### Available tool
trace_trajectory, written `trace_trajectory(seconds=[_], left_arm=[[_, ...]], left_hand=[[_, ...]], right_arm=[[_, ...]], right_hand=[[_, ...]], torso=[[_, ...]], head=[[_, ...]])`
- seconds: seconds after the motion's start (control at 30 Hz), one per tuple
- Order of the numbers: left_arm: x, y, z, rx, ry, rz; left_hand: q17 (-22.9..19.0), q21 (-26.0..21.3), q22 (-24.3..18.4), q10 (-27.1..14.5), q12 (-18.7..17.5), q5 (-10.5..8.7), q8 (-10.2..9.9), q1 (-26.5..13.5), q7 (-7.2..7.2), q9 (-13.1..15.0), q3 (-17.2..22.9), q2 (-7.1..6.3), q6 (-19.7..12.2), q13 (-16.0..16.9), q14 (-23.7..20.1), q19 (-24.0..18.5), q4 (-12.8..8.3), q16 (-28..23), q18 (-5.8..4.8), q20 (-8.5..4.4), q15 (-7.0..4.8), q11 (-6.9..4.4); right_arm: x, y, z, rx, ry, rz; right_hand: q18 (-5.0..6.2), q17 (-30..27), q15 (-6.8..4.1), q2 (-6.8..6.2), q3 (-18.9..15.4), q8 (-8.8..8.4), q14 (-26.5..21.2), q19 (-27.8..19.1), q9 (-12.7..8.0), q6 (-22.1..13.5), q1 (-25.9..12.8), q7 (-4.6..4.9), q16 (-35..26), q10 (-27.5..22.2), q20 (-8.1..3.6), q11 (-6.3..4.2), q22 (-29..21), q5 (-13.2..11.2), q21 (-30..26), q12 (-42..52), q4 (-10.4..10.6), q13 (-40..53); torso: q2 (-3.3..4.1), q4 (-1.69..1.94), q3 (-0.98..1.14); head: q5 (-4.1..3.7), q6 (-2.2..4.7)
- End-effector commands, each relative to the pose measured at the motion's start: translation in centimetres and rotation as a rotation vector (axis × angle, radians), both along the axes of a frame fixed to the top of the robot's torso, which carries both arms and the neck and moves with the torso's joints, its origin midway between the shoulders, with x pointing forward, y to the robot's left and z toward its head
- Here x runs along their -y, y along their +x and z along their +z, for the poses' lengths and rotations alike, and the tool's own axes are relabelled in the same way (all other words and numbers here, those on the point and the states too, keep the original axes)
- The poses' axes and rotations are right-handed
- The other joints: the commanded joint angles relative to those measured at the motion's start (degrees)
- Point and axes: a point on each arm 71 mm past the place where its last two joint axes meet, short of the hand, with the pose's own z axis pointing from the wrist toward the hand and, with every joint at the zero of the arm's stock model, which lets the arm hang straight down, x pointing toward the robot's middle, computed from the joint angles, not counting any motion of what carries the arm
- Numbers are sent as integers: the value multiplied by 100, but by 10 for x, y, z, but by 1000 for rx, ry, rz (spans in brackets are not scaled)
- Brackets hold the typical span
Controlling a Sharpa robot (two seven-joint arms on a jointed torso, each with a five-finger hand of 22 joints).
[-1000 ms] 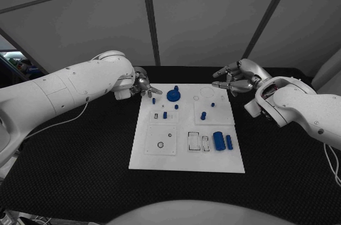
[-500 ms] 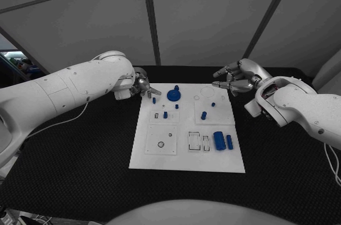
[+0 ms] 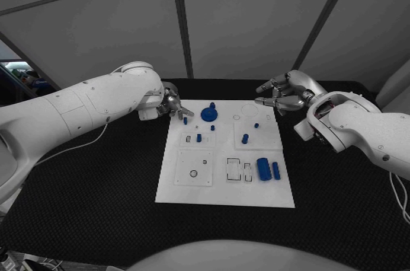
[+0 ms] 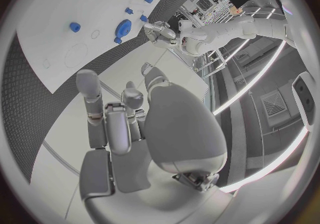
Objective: Assemble the parts on the task board
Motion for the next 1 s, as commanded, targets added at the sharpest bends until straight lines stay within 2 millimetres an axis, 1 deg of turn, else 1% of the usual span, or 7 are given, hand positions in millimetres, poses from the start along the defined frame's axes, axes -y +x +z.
trace_trajectory(seconds=[0.03,0.3,0.47,0.6,0.77,1.0], left_arm=[[1,0,0,-7,11,-10],[2,0,-1,-9,10,-12],[2,0,-1,-11,11,-13],[2,0,-1,-12,9,-14],[2,0,-1,-16,9,-19],[4,0,-2,-24,11,-26]], left_hand=[[9,32,11,42,33,4,42,76,-10,-17,15,16,47,-4,206,47,-39,40,-112,5,-58,0],[25,42,33,52,31,7,57,174,-16,-49,47,76,59,-17,214,57,-72,52,-116,0,-63,-6],[37,56,57,67,36,14,73,261,-24,-74,99,138,74,-16,220,69,-101,62,-120,-6,-70,-13],[41,62,65,70,38,14,77,273,-26,-78,108,146,78,-15,222,73,-105,66,-122,-7,-71,-15],[57,78,87,87,50,16,92,305,-34,-87,132,167,98,-2,228,85,-116,78,-127,-10,-75,-22],[58,86,98,97,59,16,99,324,-38,-92,145,174,106,9,230,91,-124,79,-129,-12,-78,-26]], right_arm=[[-1,0,1,3,4,10],[-1,0,1,3,4,10],[-1,0,1,3,3,9],[-1,0,1,3,3,10],[-1,0,1,3,4,10],[-1,-1,1,4,4,11]], right_hand=[[118,475,-34,6,4,20,327,-52,-6,-19,-40,-9,-25,-26,-6,-15,-6,21,-22,-11,23,-3],[118,476,-36,14,19,28,328,-49,-6,-19,-24,-10,-26,-26,-7,-16,-9,55,-28,-9,16,-3],[118,476,-36,14,19,28,328,-49,-6,-19,-24,-10,-26,-26,-7,-16,-9,55,-28,-9,16,-3],[118,478,-37,16,25,31,329,-49,-7,-20,-21,-9,-26,-29,-7,-17,-12,70,-32,-11,15,-7],[119,475,-37,17,27,32,328,-49,-7,-20,-19,-9,-28,-29,-8,-17,-14,78,-34,-10,14,-7],[119,474,-37,17,28,33,328,-49,-7,-21,-18,-9,-29,-29,-8,-17,-15,81,-35,-10,14,-6]], torso=[[1,2,0],[1,-4,0],[0,1,1],[1,1,1],[1,-3,0],[2,1,-1]], head=[[-6,-9],[-6,-19],[-12,-26],[-13,-23],[-16,-40],[-23,-46]])
